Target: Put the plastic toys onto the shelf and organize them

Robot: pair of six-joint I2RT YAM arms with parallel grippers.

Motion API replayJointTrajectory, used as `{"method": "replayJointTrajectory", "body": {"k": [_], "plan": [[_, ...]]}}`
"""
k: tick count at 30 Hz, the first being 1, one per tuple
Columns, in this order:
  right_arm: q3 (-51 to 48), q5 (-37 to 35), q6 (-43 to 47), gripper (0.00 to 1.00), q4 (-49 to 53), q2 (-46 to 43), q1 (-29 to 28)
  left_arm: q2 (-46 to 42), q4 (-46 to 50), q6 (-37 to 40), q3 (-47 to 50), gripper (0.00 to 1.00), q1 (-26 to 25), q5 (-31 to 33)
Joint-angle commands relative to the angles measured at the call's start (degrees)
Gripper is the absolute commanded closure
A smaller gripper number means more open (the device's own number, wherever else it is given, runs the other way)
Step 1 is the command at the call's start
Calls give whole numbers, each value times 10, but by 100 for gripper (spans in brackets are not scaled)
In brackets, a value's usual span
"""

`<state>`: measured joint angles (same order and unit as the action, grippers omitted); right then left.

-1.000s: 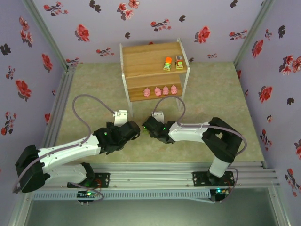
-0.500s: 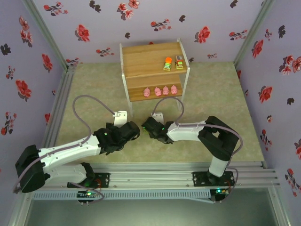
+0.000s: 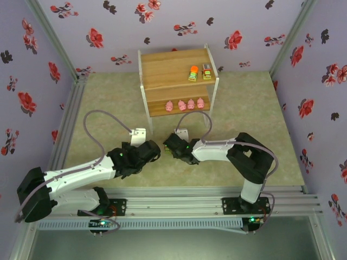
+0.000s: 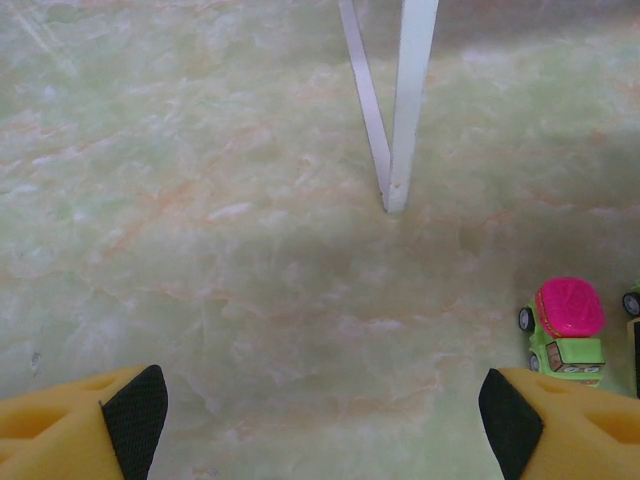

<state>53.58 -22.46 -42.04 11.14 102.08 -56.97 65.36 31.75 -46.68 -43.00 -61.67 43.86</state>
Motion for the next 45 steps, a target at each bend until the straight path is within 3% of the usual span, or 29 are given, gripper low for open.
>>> {"method": "replayJointTrajectory", "body": {"k": [1,21,45], "plan": [[13,-4,0,59,-4,11,4,-9,0,-17,6,14,5,0],[10,-11,1,73,2,3,5,11,-18,-10,10,14,11,-29],[-2,-19,5,80,12,-26,3,42,-70,3,19,14,31,-101]]}}
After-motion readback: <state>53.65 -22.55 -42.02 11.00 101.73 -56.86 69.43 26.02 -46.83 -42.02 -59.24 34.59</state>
